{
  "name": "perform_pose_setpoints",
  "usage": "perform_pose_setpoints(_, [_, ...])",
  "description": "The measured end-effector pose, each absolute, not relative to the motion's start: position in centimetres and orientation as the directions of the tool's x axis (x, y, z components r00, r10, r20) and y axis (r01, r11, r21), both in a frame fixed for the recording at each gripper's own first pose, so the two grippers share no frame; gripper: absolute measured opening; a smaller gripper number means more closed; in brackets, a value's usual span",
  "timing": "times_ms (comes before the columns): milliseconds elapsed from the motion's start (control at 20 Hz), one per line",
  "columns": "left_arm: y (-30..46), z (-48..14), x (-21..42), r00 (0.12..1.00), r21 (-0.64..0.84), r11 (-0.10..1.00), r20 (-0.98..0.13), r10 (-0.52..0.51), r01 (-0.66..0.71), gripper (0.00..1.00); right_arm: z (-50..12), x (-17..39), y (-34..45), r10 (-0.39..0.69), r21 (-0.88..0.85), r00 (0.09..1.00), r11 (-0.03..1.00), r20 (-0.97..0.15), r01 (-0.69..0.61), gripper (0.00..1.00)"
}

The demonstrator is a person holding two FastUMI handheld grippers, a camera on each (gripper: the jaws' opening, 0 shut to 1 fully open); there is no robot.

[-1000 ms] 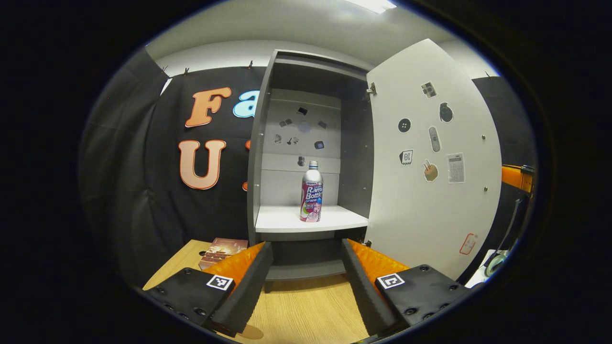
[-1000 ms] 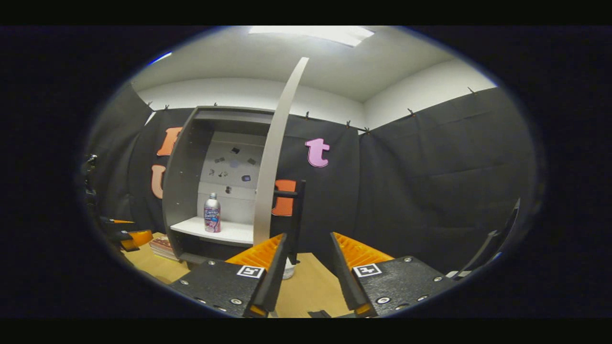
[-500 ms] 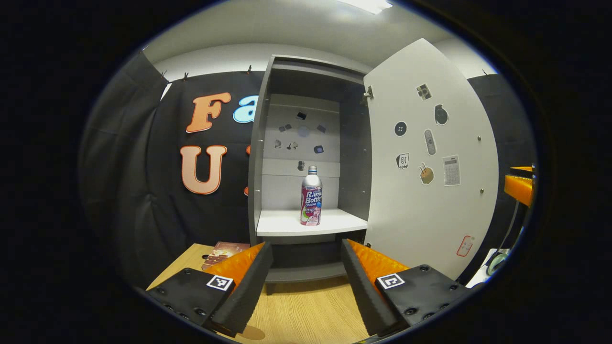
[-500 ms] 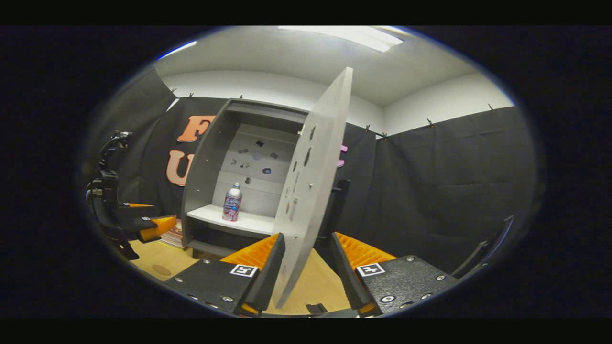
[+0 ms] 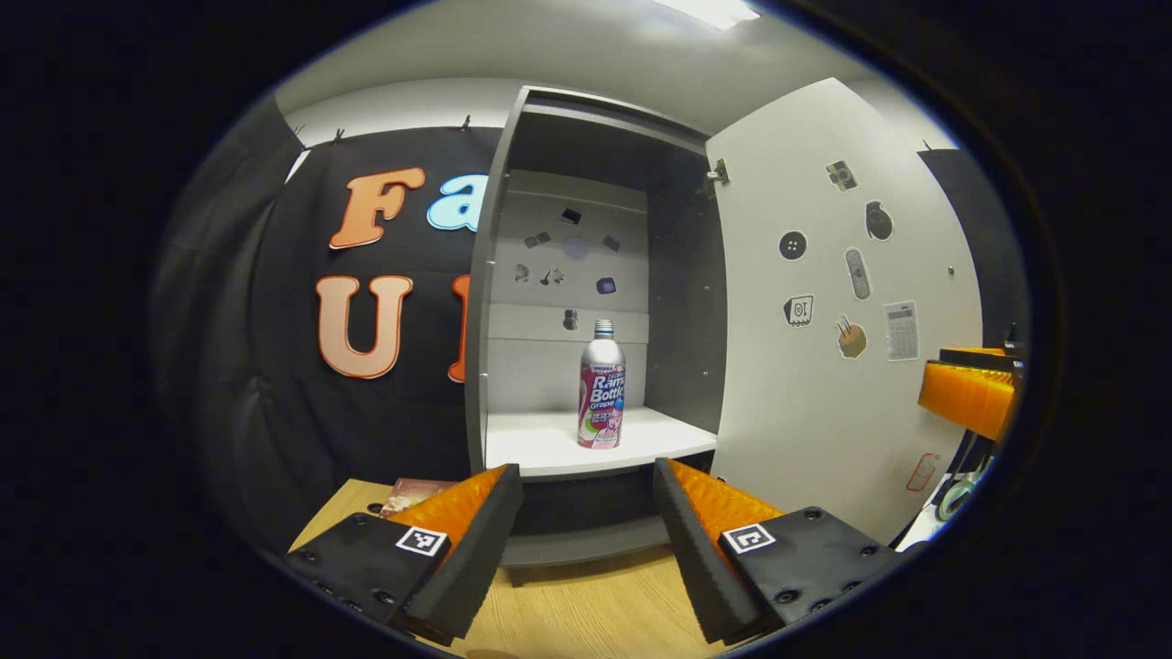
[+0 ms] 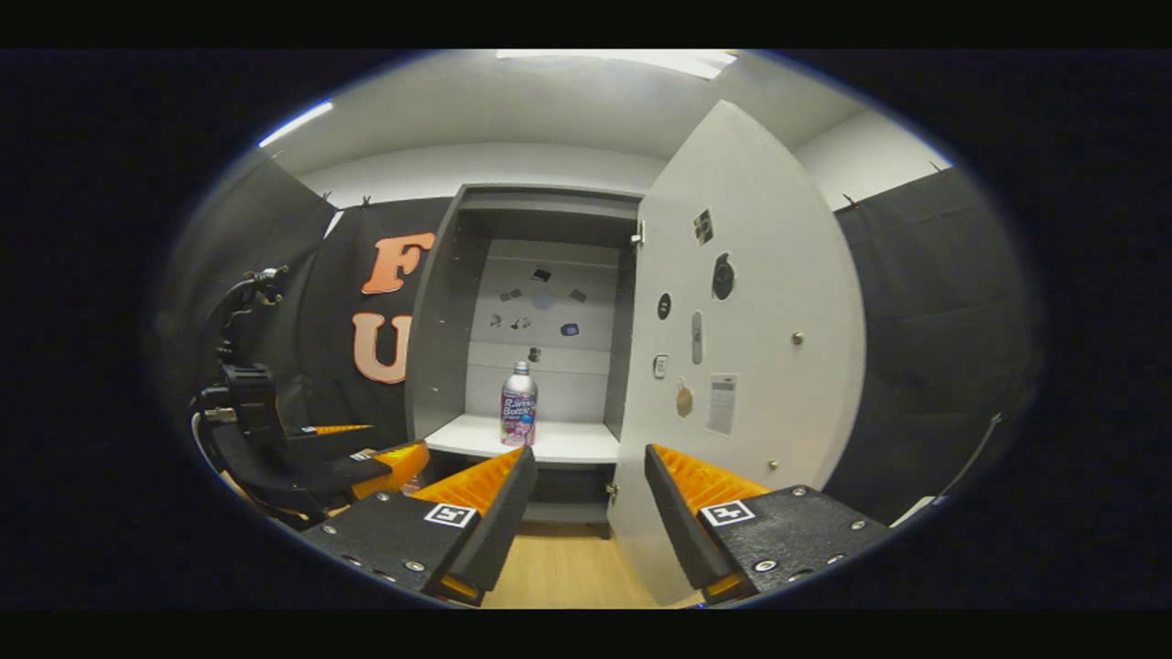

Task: Open the cabinet door with the right hand, grasp the bottle in the cabinet with the left hand and place it on the coaster, then close the cabinet door with the right hand.

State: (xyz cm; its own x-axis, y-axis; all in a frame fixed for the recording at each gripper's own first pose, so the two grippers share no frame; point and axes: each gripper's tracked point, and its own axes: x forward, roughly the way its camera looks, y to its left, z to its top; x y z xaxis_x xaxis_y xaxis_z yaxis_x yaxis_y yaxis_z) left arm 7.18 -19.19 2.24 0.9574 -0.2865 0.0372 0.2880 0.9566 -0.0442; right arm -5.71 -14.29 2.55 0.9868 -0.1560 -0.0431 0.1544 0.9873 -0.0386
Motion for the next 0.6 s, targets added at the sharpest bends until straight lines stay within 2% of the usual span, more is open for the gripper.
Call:
perform_pose_setpoints(200, [-19.4, 2.9, 11.8, 0.93, 0.003, 0.933, 0.075, -0.359, 0.36, 0.95, 1.0, -1.8, -12.3, -0.199, -0.011, 0.979, 0.98, -0.05, 0.198, 0.79])
perform_pose_setpoints(250, [-19.7, 3.0, 12.7, 0.923, 0.006, 0.926, 0.086, -0.376, 0.377, 0.94, 0.8, -1.1, -12.0, -0.213, -0.008, 0.976, 0.977, -0.047, 0.213, 0.75])
perform_pose_setpoints(300, [-20.1, 3.3, 13.6, 0.916, 0.01, 0.92, 0.092, -0.39, 0.391, 0.94, 0.6, -0.6, -11.7, -0.222, -0.003, 0.974, 0.975, -0.049, 0.223, 0.81])
perform_pose_setpoints(350, [-20.4, 3.6, 14.5, 0.912, 0.015, 0.917, 0.101, -0.399, 0.399, 0.94, 0.5, -0.2, -11.4, -0.22, 0.001, 0.974, 0.975, -0.053, 0.22, 0.76])
perform_pose_setpoints(400, [-20.8, 3.9, 15.3, 0.906, 0.021, 0.913, 0.11, -0.408, 0.408, 0.94, 0.4, 0.3, -11.2, -0.216, 0.0, 0.975, 0.976, -0.056, 0.216, 0.81])
perform_pose_setpoints(600, [-22.6, 5.1, 19.1, 0.904, 0.033, 0.915, 0.148, -0.402, 0.401, 0.95, 0.4, 2.2, -12.0, -0.204, -0.025, 0.978, 0.979, -0.052, 0.203, 0.84])
